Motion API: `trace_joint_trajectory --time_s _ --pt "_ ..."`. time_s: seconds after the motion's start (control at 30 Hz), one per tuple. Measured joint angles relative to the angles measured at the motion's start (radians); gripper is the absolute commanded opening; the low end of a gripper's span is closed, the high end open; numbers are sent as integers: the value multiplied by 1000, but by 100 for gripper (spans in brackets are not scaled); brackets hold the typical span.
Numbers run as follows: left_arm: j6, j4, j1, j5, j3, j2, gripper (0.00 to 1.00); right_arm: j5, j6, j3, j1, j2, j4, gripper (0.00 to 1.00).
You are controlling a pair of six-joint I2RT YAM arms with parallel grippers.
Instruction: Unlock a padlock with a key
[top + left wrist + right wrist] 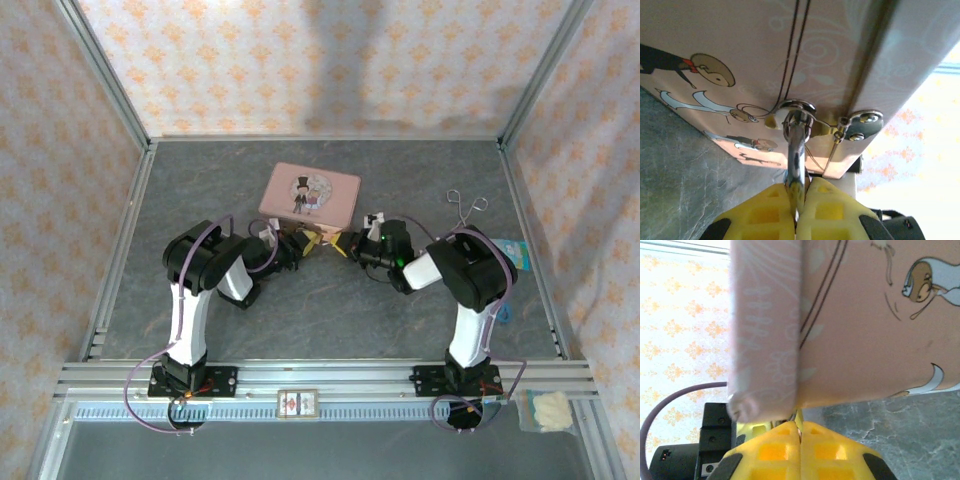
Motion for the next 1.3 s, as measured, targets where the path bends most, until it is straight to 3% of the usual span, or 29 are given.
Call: trace_joint_trajectory --time_s 0.47,0.7,0.87,1.07,1.2,1.3 --pt "-53 0 -35 -98 -5 -2 0 77 119 -51 41 -2 175 0" --pt "-61 -1 -32 -55 8 -2 0 153 119 -119 41 -43 144 0" --pt "40 -17 -10 -18 -8 -2 0 180 104 -120 41 -72 124 0" --pt "128 -30 5 -53 -38 -21 13 198 85 -122 41 -92 92 0" --pt "145 -39 -22 -129 -38 -21 25 209 75 -127 41 -108 79 0" --pt "141 -59 -51 -192 -38 -21 28 213 73 -136 41 -123 73 0"
